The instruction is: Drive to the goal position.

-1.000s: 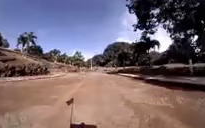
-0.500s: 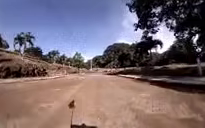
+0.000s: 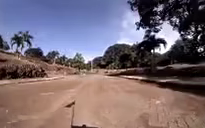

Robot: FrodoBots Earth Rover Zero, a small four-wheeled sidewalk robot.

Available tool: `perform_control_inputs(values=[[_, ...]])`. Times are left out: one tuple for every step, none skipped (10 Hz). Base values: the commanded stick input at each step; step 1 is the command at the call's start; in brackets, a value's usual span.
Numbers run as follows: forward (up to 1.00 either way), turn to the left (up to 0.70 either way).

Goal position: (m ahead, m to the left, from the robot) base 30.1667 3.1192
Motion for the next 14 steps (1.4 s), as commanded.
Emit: perform_control_inputs(values=[[1.00,0.00],[1.00,0.00],[1.00,0.00],[1.00,0.00],[1.00,0.00],[1.00,0.00],[1.00,0.00],[1.00,0.00],[1.00,0.00],[1.00,0.00],[1.00,0.00],[1.00,0.00],[1.00,0.00],[1.00,0.00]])
